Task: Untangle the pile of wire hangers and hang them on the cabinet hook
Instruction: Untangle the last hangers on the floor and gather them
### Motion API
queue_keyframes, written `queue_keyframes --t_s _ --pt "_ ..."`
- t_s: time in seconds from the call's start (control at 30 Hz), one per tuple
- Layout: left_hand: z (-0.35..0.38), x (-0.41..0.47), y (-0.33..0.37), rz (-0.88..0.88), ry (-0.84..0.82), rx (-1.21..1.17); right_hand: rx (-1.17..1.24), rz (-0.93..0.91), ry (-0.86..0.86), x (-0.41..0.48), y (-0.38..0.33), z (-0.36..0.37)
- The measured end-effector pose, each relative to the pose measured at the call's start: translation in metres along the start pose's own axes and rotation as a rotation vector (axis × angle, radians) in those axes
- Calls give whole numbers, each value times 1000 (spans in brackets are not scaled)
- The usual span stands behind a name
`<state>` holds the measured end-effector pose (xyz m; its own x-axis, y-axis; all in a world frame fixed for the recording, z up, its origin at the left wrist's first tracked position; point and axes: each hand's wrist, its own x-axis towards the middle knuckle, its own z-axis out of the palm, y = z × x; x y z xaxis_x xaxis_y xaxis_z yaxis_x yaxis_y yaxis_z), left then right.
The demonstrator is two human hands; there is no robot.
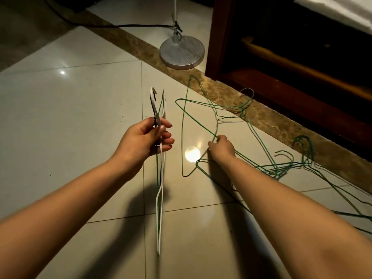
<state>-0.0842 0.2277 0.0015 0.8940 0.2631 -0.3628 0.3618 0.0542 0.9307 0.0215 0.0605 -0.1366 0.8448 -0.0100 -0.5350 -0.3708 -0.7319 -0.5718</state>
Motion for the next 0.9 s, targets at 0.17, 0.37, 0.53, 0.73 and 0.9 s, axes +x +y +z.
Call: queue_keyframes --t_s 0.17,0.37,0.53,0.73,0.9 --pt "-13 4 -9 10 16 5 -96 154 -15 12 -14 14" --pt "-19 9 -14 25 105 -15 1 197 -7 18 -16 24" --pt "-23 10 -11 47 154 3 8 181 19 18 -19 31" --pt "-31 6 -13 29 164 -38 20 176 188 12 -17 39" --pt "-42 4 -20 14 169 -46 28 5 263 9 -3 48"
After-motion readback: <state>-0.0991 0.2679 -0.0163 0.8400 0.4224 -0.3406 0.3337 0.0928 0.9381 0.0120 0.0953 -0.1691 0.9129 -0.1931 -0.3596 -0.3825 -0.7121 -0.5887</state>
